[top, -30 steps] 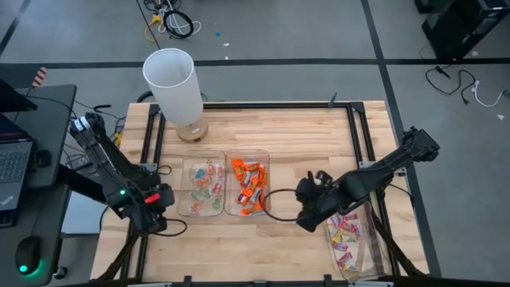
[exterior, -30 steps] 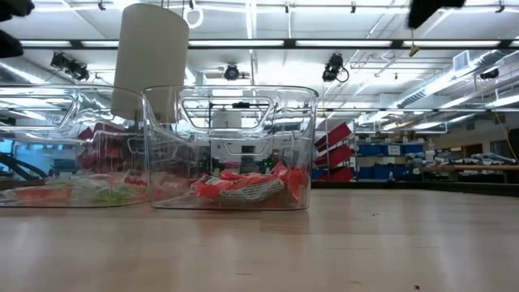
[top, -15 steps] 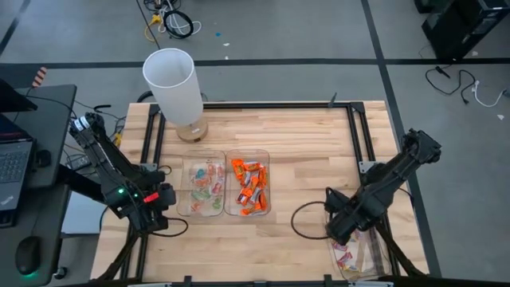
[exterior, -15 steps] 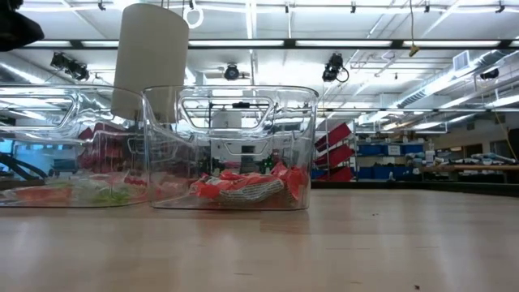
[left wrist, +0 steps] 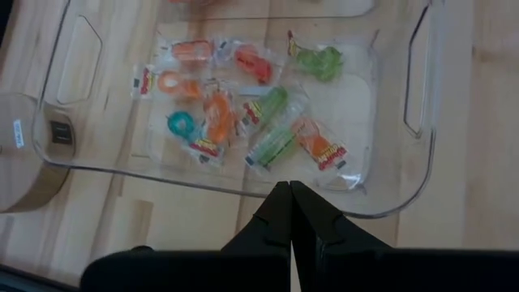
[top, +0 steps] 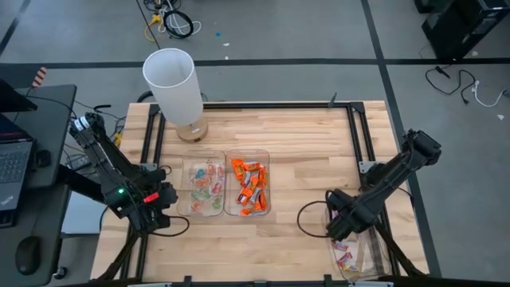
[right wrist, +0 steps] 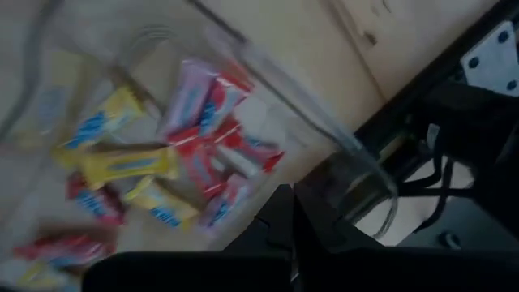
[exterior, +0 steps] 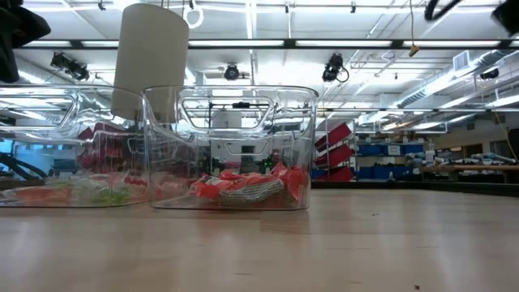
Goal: Sort candy
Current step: Move the bottom right transparent bin to the top right of the table
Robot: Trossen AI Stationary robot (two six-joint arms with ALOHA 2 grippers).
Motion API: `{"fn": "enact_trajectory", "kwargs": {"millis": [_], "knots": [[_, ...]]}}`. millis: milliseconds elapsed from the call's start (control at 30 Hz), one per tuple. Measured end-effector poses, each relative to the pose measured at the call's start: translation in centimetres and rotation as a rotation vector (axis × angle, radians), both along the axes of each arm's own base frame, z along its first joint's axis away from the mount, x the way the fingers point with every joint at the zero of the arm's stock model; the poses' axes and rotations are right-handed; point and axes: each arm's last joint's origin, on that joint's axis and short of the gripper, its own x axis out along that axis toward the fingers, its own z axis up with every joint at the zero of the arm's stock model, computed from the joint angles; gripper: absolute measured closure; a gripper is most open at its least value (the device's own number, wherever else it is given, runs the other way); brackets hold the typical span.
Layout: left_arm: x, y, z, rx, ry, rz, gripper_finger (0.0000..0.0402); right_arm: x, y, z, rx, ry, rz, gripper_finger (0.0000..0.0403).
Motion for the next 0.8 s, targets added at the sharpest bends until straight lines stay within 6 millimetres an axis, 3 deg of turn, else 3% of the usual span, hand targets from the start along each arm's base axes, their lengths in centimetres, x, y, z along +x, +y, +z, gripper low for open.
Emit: {"fn": "enact_trajectory", "kwargs": {"millis": [200, 800], "knots": [[0.0, 0.0, 0.0, 0.009, -0.012, 0.002, 0.0401, -0.2, -1.0, -1.6, -0.048, 0.027, 0.031, 0.0403], [0.1, 0.1, 0.1, 0.048, -0.049, -0.009, 0.0401, 1.1, -5.1, -3.4, -0.155, 0.060, 0.021, 0.0403]]}}
